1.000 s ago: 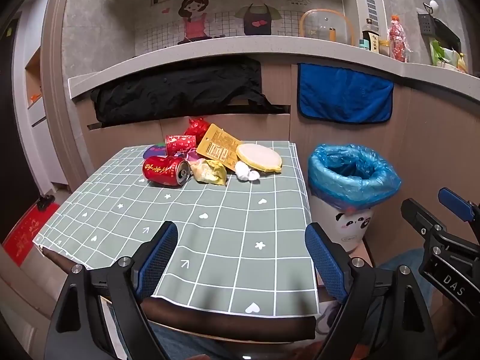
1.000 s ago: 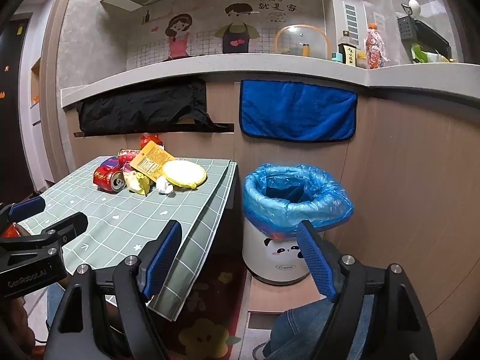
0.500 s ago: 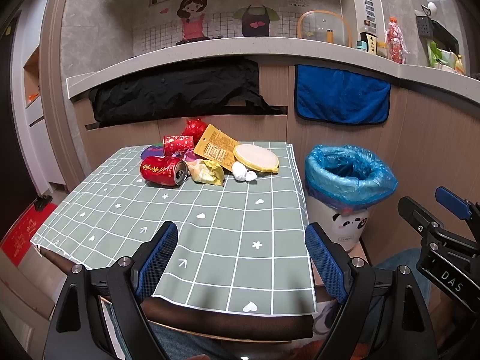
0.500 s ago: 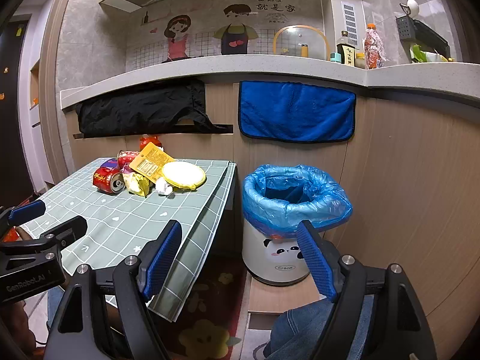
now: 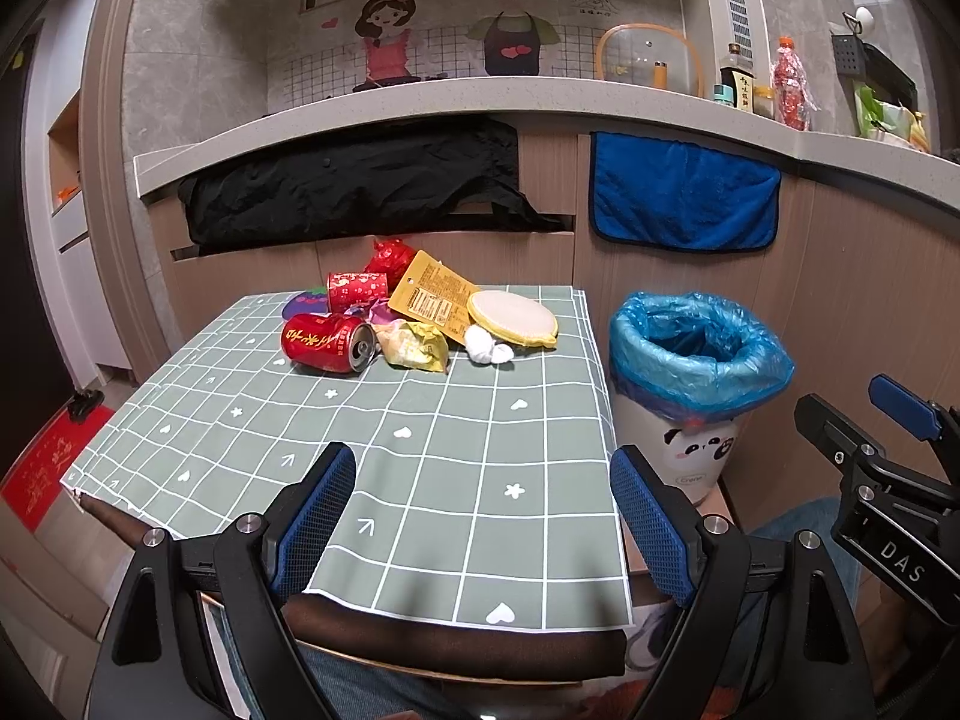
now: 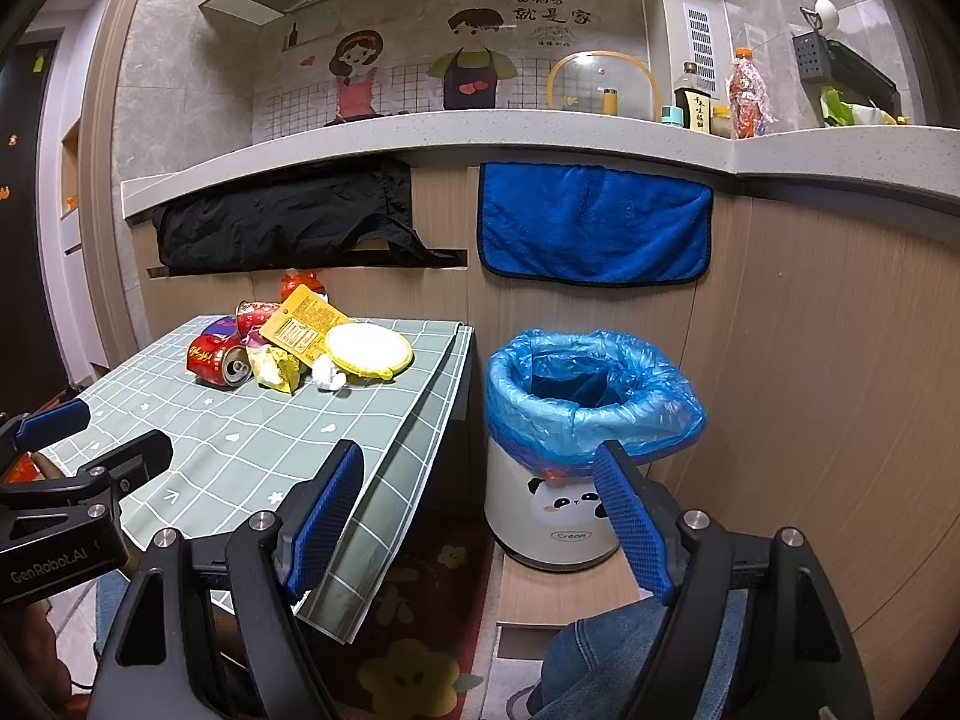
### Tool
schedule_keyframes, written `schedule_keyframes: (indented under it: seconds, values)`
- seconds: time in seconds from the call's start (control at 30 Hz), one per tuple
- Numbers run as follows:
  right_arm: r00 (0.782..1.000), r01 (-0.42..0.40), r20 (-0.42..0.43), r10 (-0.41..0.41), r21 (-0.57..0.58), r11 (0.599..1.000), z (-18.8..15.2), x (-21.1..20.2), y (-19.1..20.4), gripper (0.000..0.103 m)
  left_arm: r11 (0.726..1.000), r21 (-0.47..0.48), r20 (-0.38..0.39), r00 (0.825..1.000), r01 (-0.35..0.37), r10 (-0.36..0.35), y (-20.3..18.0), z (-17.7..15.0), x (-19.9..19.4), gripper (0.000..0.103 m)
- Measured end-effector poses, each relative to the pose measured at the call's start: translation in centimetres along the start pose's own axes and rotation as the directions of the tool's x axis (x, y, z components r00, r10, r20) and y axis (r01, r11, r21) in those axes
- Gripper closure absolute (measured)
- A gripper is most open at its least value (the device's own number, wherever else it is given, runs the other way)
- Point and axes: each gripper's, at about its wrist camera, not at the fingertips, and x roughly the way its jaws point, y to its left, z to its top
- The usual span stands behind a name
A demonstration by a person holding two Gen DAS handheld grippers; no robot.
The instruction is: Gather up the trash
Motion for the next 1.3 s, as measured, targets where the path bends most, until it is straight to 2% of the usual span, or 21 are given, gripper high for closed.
schedule_keyframes:
  seconds: [1.3]
  values:
    - [1.000, 0.000, -0.001, 0.000, 0.001, 1.000, 0.04, 0.02, -0.01, 0.027, 1.000, -0.003, 0.007, 1.000, 0.002, -0.002, -0.20, 0.40, -0.49, 0.017]
